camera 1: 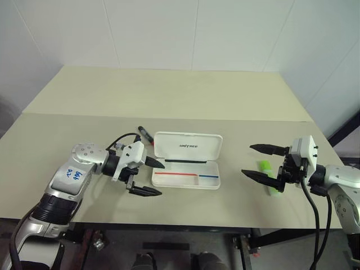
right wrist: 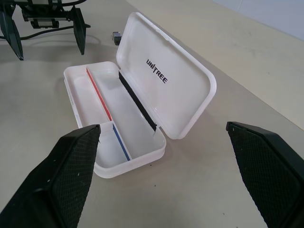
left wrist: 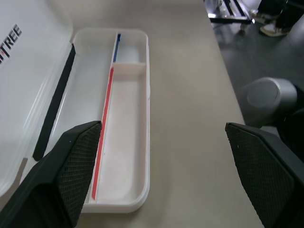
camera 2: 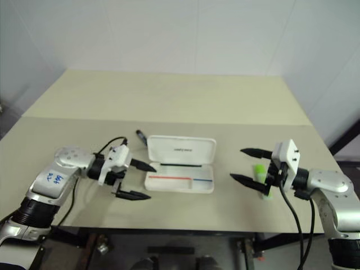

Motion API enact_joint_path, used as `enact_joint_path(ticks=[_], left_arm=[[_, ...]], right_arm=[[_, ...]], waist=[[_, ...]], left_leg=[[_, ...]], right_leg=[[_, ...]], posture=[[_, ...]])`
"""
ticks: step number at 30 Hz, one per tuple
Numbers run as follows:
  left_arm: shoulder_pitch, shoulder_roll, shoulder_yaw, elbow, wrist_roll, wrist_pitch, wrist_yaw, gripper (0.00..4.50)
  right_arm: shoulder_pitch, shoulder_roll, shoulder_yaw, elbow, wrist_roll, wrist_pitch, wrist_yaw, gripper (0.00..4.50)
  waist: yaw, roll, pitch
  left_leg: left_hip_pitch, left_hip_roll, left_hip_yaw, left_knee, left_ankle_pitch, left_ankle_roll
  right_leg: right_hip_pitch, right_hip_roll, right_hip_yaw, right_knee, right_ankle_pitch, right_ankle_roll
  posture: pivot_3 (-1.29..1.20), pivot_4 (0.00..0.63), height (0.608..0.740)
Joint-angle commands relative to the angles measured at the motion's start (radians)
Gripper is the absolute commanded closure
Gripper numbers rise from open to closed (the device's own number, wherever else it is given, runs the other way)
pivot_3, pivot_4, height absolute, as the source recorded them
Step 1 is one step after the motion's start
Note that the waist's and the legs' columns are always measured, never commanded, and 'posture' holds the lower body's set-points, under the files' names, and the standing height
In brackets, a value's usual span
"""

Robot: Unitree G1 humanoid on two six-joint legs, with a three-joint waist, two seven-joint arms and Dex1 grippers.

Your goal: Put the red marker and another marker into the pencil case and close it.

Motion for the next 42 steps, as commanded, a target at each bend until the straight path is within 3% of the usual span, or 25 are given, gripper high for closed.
enact_joint_path(ticks=[1, 9, 16, 26, 33, 42], left_arm=[[-0.048, 0.032, 0.083, -0.025, -0.062, 0.018, 0.003, 0.04], [-0.153, 0.132, 0.112, 0.214, 0.048, -0.101, 0.045, 0.04], [-0.173, 0.197, 0.129, 0.315, 0.09, -0.173, 0.052, 0.04], [-0.14, 0.208, 0.168, 0.284, 0.139, 0.012, 0.277, 0.04], [-0.139, 0.119, 0.191, 0.246, 0.166, 0.191, 0.526, 0.04], [-0.235, -0.134, 0.279, 0.239, 0.163, 0.437, 0.911, 0.04]], right_arm=[[-0.003, -0.004, -0.014, -0.012, 0.008, -0.017, 0.005, 0.0], [-0.017, -0.002, -0.007, 0.003, 0.001, -0.021, 0.009, 0.0], [-0.01, 0.003, -0.006, -0.002, -0.001, -0.026, 0.008, 0.0], [0.012, 0.001, -0.017, -0.019, 0.006, -0.028, -0.003, 0.0], [0.001, 0.0, -0.011, -0.008, 0.004, -0.028, 0.0, 0.0], [-0.041, 0.013, 0.002, 0.045, 0.009, -0.066, 0.044, 0.0]], waist=[[0.001, 0.0, 0.0], [-0.001, 0.001, 0.0], [0.002, 0.001, 0.001], [0.002, 0.001, 0.001], [0.003, 0.001, 0.001], [0.004, 0.0, 0.001]], left_leg=[[0.0, 0.0, 0.0, 0.0, 0.0, 0.0], [0.0, 0.0, 0.001, 0.0, 0.0, 0.0], [0.0, 0.0, 0.0, -0.001, -0.001, -0.001], [0.0, 0.0, 0.0, -0.001, -0.002, -0.001], [0.0, 0.0, 0.0, 0.0, -0.002, -0.001], [-0.001, 0.0, -0.001, 0.005, -0.002, -0.002]], right_leg=[[0.0, 0.0, 0.0, 0.0, 0.0, 0.0], [0.0, 0.0, 0.0, 0.0, 0.0, 0.0], [-0.001, 0.0, 0.0, 0.0, -0.002, -0.001], [-0.001, 0.0, -0.001, 0.0, -0.002, 0.0], [-0.001, 0.0, -0.001, 0.001, -0.002, 0.0], [0.0, 0.0, -0.001, 0.003, -0.001, 0.003]], posture=[[0.0, 0.15, 0.74], [0.0, 0.15, 0.74], [0.0, 0.15, 0.74], [0.0, 0.15, 0.74], [0.0, 0.15, 0.74], [0.0, 0.15, 0.74]])
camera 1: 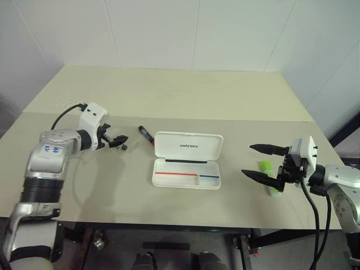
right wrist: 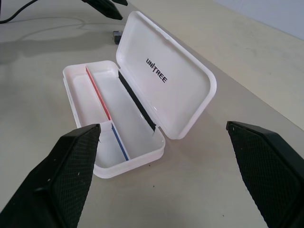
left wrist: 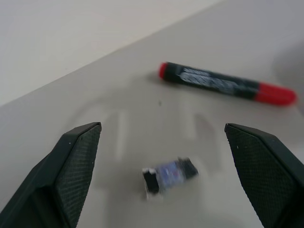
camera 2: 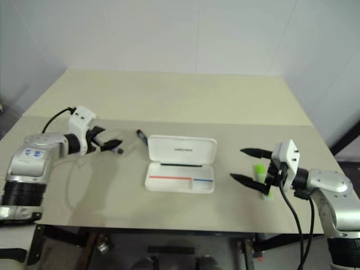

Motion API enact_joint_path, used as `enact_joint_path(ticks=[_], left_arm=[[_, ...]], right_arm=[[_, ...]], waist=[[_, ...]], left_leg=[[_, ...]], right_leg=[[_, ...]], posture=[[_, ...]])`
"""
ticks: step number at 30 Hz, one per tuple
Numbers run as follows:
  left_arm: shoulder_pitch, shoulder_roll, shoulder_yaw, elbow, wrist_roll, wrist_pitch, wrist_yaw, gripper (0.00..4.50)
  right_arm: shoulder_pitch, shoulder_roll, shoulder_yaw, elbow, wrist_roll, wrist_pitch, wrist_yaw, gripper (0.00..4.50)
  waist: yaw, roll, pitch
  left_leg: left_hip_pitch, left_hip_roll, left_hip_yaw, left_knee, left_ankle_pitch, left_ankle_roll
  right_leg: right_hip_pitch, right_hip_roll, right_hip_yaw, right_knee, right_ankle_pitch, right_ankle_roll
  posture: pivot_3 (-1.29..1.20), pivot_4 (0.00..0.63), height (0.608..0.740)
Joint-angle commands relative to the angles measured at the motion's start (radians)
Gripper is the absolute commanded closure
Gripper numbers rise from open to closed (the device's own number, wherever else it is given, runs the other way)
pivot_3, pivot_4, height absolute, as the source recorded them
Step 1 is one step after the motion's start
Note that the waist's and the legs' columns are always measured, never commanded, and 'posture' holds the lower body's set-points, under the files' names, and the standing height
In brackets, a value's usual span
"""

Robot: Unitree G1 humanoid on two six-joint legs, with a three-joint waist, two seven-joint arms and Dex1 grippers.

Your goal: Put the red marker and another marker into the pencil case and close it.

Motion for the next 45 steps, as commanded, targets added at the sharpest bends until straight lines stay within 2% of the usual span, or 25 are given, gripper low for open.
enact_joint_path(ticks=[1, 11, 17, 25, 37, 45], left_arm=[[-0.047, -0.063, 0.061, -0.035, -0.004, 0.053, 0.133, 0.04], [-0.128, -0.31, 0.153, -0.034, -0.031, 0.189, 0.403, 0.04], [-0.188, -0.38, 0.197, 0.048, -0.03, 0.192, 0.517, 0.04], [-0.281, -0.396, 0.202, 0.214, -0.031, 0.223, 0.569, 0.04], [-0.431, -0.403, 0.197, 0.53, -0.021, 0.139, 0.607, 0.04], [-0.498, -0.373, 0.132, 0.709, 0.026, 0.108, 0.588, 0.04]], right_arm=[[-0.028, 0.006, -0.008, 0.014, 0.014, -0.042, 0.031, 0.0], [-0.117, 0.024, 0.012, 0.041, 0.016, -0.038, 0.033, 0.0], [-0.113, 0.026, 0.017, 0.04, 0.01, -0.035, 0.033, 0.0], [-0.104, 0.029, 0.019, 0.032, 0.008, -0.029, 0.023, 0.0], [-0.089, 0.034, 0.025, 0.02, 0.005, -0.031, 0.003, 0.0], [-0.079, 0.037, 0.023, 0.015, 0.004, -0.036, -0.01, 0.0]], waist=[[-0.001, 0.0, 0.0], [0.002, 0.0, 0.0], [0.003, 0.0, 0.0], [0.002, 0.0, 0.0], [0.001, -0.001, 0.0], [0.001, -0.001, 0.001]], left_leg=[[0.0, 0.0, 0.0, 0.0, 0.0, 0.0], [0.0, -0.001, 0.0, 0.001, 0.0, -0.001], [0.0, -0.001, 0.0, 0.001, -0.001, -0.001], [0.0, -0.001, 0.0, 0.001, -0.001, -0.002], [0.0, -0.002, 0.0, 0.0, -0.001, -0.002], [0.0, -0.002, 0.0, 0.0, -0.001, -0.002]], right_leg=[[0.0, 0.0, 0.0, 0.0, 0.0, 0.0], [0.001, 0.0, 0.0, 0.0, 0.001, 0.002], [0.001, 0.0, 0.001, -0.001, 0.001, 0.002], [0.001, 0.0, 0.001, -0.001, 0.001, 0.003], [0.001, 0.0, 0.0, -0.002, 0.001, 0.003], [0.001, 0.0, 0.001, -0.002, 0.001, 0.003]], posture=[[0.0, 0.15, 0.74], [0.0, 0.15, 0.74], [0.0, 0.15, 0.74], [0.0, 0.15, 0.74], [0.0, 0.15, 0.74], [0.0, 0.15, 0.74]])
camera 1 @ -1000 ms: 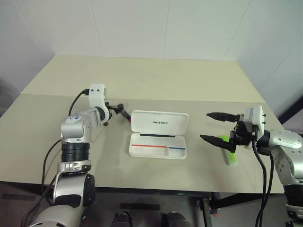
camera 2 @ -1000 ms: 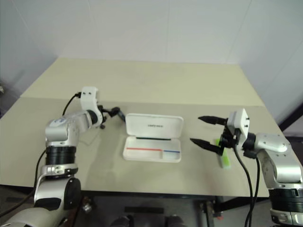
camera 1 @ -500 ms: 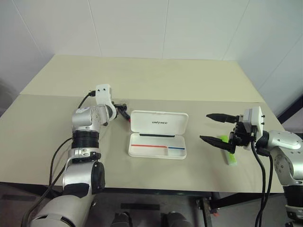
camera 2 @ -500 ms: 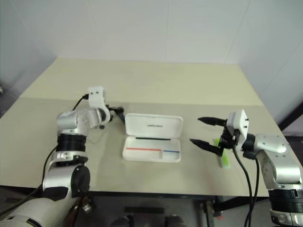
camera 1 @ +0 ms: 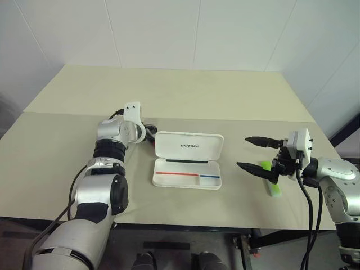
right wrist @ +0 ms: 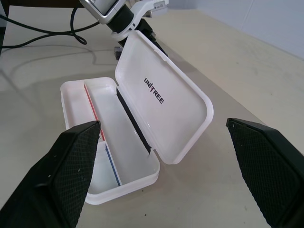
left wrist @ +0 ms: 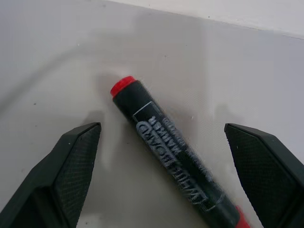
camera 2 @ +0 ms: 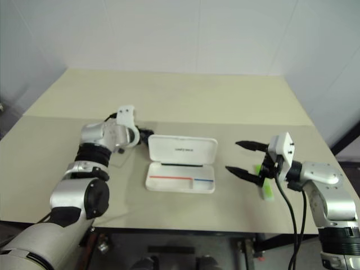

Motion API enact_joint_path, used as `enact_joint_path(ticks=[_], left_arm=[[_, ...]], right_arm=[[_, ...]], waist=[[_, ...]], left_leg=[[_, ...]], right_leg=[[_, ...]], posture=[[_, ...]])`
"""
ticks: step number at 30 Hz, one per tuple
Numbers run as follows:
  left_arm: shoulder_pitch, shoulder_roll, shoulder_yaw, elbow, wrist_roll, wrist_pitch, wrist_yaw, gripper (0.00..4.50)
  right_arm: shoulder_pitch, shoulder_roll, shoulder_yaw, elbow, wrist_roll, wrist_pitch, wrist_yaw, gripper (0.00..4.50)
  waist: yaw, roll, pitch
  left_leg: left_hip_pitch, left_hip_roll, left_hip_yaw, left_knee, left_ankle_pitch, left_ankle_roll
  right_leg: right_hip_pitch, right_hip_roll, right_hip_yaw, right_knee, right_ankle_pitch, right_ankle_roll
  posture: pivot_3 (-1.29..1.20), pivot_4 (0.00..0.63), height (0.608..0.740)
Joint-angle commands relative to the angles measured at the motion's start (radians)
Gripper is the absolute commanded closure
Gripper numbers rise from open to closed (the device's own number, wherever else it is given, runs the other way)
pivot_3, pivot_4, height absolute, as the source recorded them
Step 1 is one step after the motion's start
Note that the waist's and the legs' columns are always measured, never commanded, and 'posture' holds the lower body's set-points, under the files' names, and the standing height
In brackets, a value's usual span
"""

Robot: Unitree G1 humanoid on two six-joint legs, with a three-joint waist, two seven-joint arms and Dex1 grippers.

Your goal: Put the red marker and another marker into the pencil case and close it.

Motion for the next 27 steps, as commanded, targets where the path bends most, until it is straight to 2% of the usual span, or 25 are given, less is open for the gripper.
enact_joint_path(ticks=[1, 12, 15, 17, 24, 25, 27], left_arm=[[-0.039, 0.021, -0.027, 0.05, 0.025, -0.031, -0.011, 0.04], [-0.065, 0.042, -0.1, 0.169, 0.072, -0.052, -0.028, 0.04], [-0.06, 0.045, -0.109, 0.184, 0.078, -0.063, -0.033, 0.69], [-0.059, 0.046, -0.11, 0.187, 0.078, -0.067, -0.034, 1.28], [-0.058, 0.047, -0.099, 0.19, 0.077, -0.068, -0.028, 3.58], [-0.058, 0.049, -0.098, 0.19, 0.077, -0.07, -0.027, 3.81], [-0.058, 0.051, -0.093, 0.191, 0.075, -0.075, -0.023, 3.88]], right_arm=[[0.004, 0.002, -0.01, -0.037, 0.004, -0.01, -0.008, 0.0], [0.016, 0.006, -0.013, -0.044, 0.0, -0.018, -0.024, 0.0], [0.015, 0.007, -0.012, -0.041, -0.002, -0.021, -0.027, 0.0], [0.015, 0.007, -0.012, -0.04, -0.003, -0.022, -0.028, 0.0], [0.009, 0.003, -0.014, -0.028, -0.008, -0.027, -0.027, 0.0], [0.008, 0.003, -0.014, -0.027, -0.009, -0.028, -0.028, 0.0], [0.007, 0.002, -0.014, -0.025, -0.01, -0.029, -0.028, 0.0]], waist=[[-0.001, 0.0, 0.0], [-0.006, 0.0, 0.0], [-0.007, 0.0, 0.0], [-0.006, 0.0, 0.0], [-0.001, 0.0, 0.0], [-0.001, 0.0, 0.0], [-0.001, 0.0, 0.0]], left_leg=[[0.0, 0.0, 0.0, 0.0, 0.0, 0.0], [0.001, 0.0, 0.001, 0.0, 0.0, 0.0], [0.001, 0.0, 0.001, 0.001, 0.0, 0.0], [0.001, 0.0, 0.001, 0.0, 0.0, 0.0], [0.001, 0.0, 0.001, 0.0, 0.0, 0.0], [0.001, 0.0, 0.001, 0.0, 0.0, 0.0], [0.001, 0.0, 0.001, 0.0, 0.0, 0.0]], right_leg=[[0.0, 0.0, 0.0, 0.0, 0.0, 0.0], [0.0, 0.0, 0.0, 0.001, 0.0, 0.0], [0.0, 0.0, 0.0, 0.002, 0.0, 0.0], [0.0, 0.0, 0.0, 0.001, 0.0, 0.0], [0.0, 0.0, 0.0, 0.001, 0.0, 0.0], [0.0, 0.0, 0.0, 0.001, 0.0, 0.0], [0.0, 0.0, 0.0, 0.001, 0.0, 0.0]], posture=[[0.0, 0.15, 0.74], [0.0, 0.15, 0.74], [0.0, 0.15, 0.74], [0.0, 0.15, 0.74], [0.0, 0.15, 0.74], [0.0, 0.15, 0.74], [0.0, 0.15, 0.74]])
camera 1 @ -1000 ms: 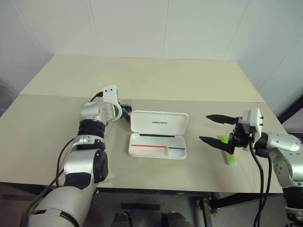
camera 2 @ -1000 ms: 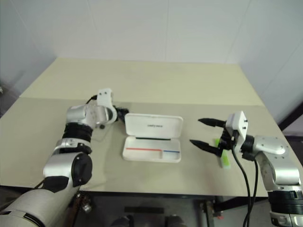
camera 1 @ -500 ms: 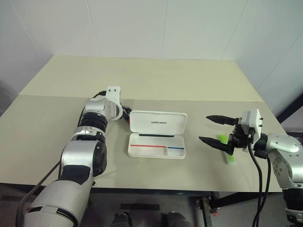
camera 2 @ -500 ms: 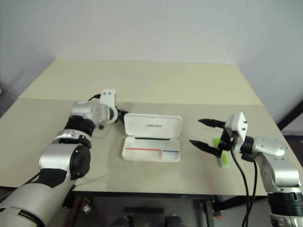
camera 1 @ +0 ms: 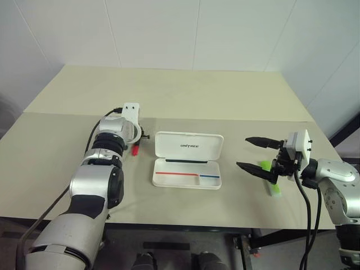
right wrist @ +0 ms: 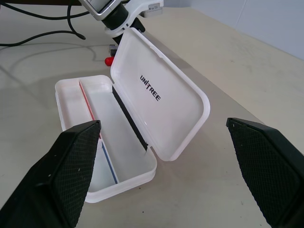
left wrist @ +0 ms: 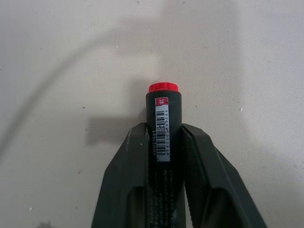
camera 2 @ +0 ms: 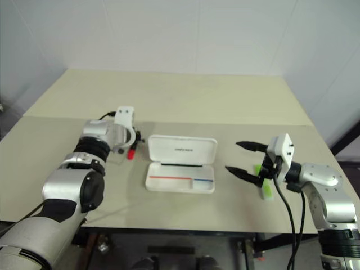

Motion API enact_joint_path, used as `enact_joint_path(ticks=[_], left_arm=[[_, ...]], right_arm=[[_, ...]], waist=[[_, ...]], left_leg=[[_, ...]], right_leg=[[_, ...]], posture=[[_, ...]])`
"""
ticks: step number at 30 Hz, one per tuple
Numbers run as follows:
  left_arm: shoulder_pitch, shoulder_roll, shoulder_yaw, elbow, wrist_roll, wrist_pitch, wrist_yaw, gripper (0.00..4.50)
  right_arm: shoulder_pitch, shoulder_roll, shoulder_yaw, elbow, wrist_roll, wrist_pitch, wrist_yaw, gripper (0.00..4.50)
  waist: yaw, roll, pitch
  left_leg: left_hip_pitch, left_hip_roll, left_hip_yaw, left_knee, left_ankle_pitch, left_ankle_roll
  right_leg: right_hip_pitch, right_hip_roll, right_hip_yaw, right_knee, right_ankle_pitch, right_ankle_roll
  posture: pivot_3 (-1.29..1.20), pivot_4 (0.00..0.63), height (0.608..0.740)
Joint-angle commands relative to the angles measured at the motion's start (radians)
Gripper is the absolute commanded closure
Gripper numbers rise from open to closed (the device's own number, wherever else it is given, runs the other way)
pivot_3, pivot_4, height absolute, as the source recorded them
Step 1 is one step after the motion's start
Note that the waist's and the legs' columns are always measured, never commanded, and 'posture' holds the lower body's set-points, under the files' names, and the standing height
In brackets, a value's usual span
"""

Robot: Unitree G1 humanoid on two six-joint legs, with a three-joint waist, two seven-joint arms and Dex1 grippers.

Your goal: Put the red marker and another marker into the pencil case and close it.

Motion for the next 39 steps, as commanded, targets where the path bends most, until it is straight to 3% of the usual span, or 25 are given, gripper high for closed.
enact_joint_path(ticks=[1, 8, 18, 28, 34, 39], left_arm=[[0.007, 0.004, 0.008, 0.013, 0.002, 0.001, 0.008, 3.88], [0.001, -0.016, 0.024, -0.015, -0.012, -0.075, -0.015, 3.88], [-0.046, 0.039, -0.078, -0.118, 0.041, -0.189, -0.187, 3.88], [-0.019, 0.247, -0.243, -0.367, 0.09, -0.427, -0.66, 3.88], [-0.035, 0.303, -0.243, -0.474, 0.052, -0.458, -0.85, 3.88], [-0.007, 0.287, -0.235, -0.606, -0.004, -0.454, -0.96, 3.88]], right_arm=[[-0.007, -0.002, -0.014, -0.013, -0.003, -0.022, -0.002, 0.0], [-0.013, -0.004, -0.017, -0.005, -0.009, -0.023, 0.001, 0.0], [-0.008, -0.008, -0.026, -0.015, -0.006, -0.019, -0.003, 0.0], [0.019, -0.043, -0.067, -0.036, 0.069, -0.007, 0.085, 0.0], [-0.002, -0.076, -0.084, -0.052, 0.156, 0.036, 0.17, 0.0], [-0.002, -0.073, -0.09, -0.066, 0.191, 0.063, 0.192, 0.0]], waist=[[-0.001, 0.0, 0.0], [0.001, 0.0, 0.0], [0.013, 0.0, 0.0], [0.018, 0.001, 0.001], [0.02, 0.001, 0.002], [0.02, 0.002, 0.002]], left_leg=[[0.0, 0.0, 0.0, 0.0, 0.0, 0.0], [0.0, 0.0, 0.0, 0.0, 0.0, 0.0], [-0.001, 0.0, 0.0, -0.001, 0.0, -0.001], [-0.001, 0.0, 0.001, -0.002, -0.001, -0.001], [-0.001, 0.0, 0.001, -0.001, -0.001, 0.0], [-0.002, 0.001, 0.001, -0.001, -0.002, 0.001]], right_leg=[[0.0, 0.0, 0.0, 0.0, 0.0, 0.0], [0.0, 0.0, 0.0, 0.0, 0.0, 0.0], [-0.001, 0.0, 0.0, -0.001, 0.0, 0.0], [-0.001, 0.0, 0.0, -0.002, -0.001, 0.0], [-0.001, 0.0, 0.001, -0.002, -0.001, 0.0], [-0.001, 0.0, 0.001, -0.002, -0.001, 0.0]], posture=[[0.0, 0.15, 0.74], [0.0, 0.15, 0.74], [0.0, 0.15, 0.74], [0.0, 0.15, 0.74], [0.0, 0.15, 0.74], [0.0, 0.15, 0.74]])
